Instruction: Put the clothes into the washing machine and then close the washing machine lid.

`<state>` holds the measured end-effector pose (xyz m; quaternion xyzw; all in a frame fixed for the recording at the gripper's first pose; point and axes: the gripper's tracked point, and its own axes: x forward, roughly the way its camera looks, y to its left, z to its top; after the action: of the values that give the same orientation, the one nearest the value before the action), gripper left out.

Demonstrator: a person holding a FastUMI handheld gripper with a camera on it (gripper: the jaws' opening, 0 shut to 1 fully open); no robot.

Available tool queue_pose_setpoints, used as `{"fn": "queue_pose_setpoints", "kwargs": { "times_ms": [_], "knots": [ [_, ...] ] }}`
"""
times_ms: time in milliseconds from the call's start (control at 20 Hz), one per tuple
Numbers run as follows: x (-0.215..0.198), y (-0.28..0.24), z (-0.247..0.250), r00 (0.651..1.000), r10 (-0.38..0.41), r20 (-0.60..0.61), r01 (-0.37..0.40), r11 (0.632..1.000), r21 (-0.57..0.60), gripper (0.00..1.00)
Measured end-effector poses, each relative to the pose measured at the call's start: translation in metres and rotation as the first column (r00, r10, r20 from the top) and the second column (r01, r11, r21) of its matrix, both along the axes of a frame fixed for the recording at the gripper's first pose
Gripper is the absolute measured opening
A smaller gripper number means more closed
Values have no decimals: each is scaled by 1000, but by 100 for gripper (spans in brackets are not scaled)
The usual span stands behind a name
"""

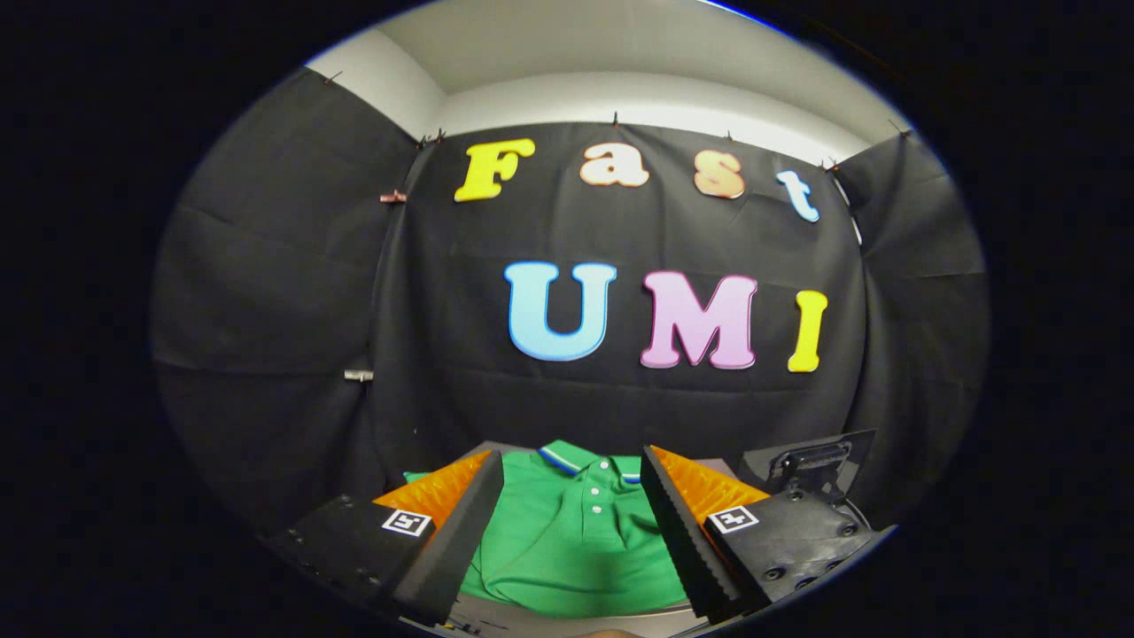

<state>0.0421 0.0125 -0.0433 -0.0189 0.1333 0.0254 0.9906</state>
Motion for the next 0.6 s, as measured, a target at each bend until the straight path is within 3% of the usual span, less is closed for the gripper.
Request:
{"fn": "queue_pose_setpoints", "kwargs": {
  "times_ms": [200, 350, 600],
  "knots": [
    [13, -9, -53, 960, -20, -278, 20, 1000, -3, 97],
    [31, -29, -77, 927, -71, -368, 71, 997, -15, 97],
    [38, -35, -114, 859, -68, -507, 69, 997, -19, 98]
  ]
}}
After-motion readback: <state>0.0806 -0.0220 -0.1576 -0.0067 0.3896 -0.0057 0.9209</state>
